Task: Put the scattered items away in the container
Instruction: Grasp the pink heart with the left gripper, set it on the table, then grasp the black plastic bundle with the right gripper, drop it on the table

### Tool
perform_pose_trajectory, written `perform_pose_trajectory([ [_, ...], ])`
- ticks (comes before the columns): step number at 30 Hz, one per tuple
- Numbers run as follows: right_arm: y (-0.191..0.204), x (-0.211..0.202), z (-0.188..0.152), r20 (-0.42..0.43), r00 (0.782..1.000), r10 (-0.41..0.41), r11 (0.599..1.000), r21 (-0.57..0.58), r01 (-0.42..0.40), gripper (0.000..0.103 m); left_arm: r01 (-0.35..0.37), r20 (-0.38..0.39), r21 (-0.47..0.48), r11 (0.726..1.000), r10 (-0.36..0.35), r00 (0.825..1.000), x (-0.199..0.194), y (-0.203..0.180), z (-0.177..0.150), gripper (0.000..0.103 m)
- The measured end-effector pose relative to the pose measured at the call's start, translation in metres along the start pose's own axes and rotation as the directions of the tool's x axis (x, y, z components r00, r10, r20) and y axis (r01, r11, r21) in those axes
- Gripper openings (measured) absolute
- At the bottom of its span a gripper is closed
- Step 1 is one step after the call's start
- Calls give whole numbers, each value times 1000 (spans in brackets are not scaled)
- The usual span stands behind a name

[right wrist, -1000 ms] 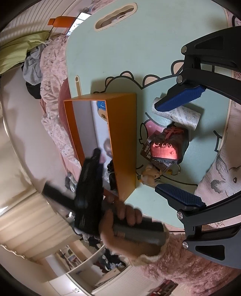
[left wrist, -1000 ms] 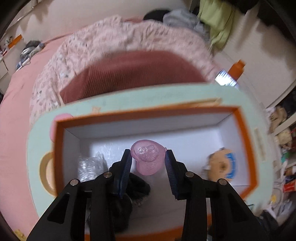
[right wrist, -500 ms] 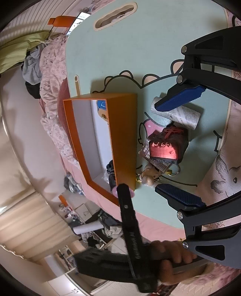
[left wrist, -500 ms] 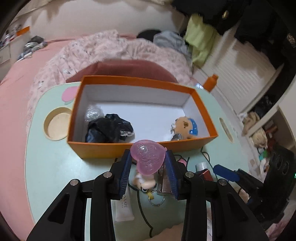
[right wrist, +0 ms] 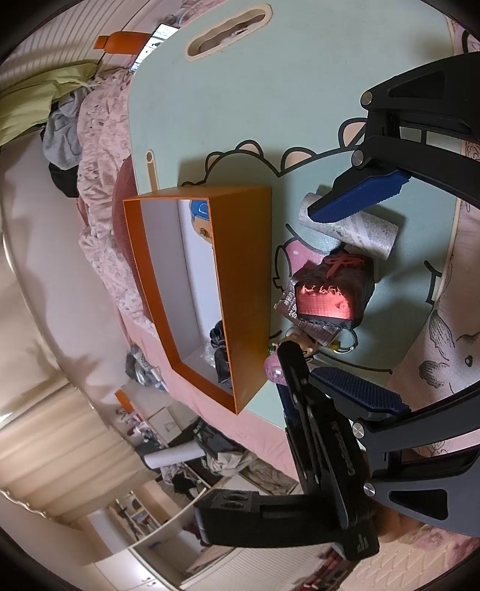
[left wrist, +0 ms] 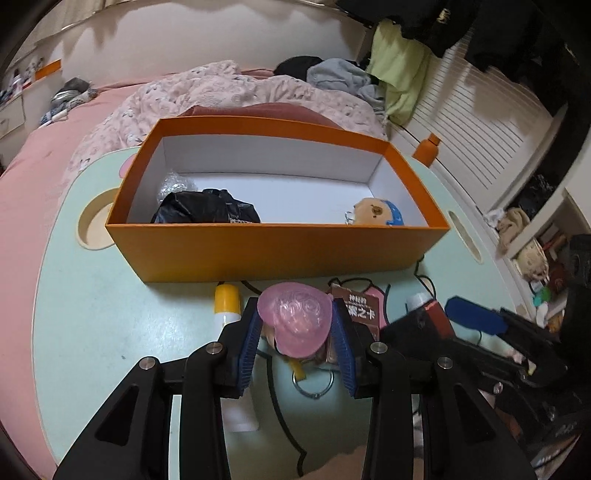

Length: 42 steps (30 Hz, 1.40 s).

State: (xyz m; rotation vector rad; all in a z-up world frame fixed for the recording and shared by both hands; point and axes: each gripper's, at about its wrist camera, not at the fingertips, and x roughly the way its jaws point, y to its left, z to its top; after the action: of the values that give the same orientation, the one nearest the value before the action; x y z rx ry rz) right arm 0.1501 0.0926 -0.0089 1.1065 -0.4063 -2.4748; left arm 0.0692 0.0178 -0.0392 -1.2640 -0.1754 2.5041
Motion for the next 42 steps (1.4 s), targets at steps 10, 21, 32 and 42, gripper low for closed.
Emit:
perform_pose_trajectory([
  [10,0,1,0,-1,1000,-1,1000,-2,1,81,56,203,-131,990,-29,979,-34,20,-17,70],
  [21,0,2,1,-11,1000,-10,1000,-4,9,81,124,277,-468,875,12,961,-36,88,-58,77],
  [32,13,7,16,-34,999,6,999,-40,-8,81,184,280,-504,844,-42,959,-28,97,-67,77],
  [42,84,104,121,-318,946,55,986,-134,-103,81,178,296,-474,862,-34,955,-34,93,-66,77],
])
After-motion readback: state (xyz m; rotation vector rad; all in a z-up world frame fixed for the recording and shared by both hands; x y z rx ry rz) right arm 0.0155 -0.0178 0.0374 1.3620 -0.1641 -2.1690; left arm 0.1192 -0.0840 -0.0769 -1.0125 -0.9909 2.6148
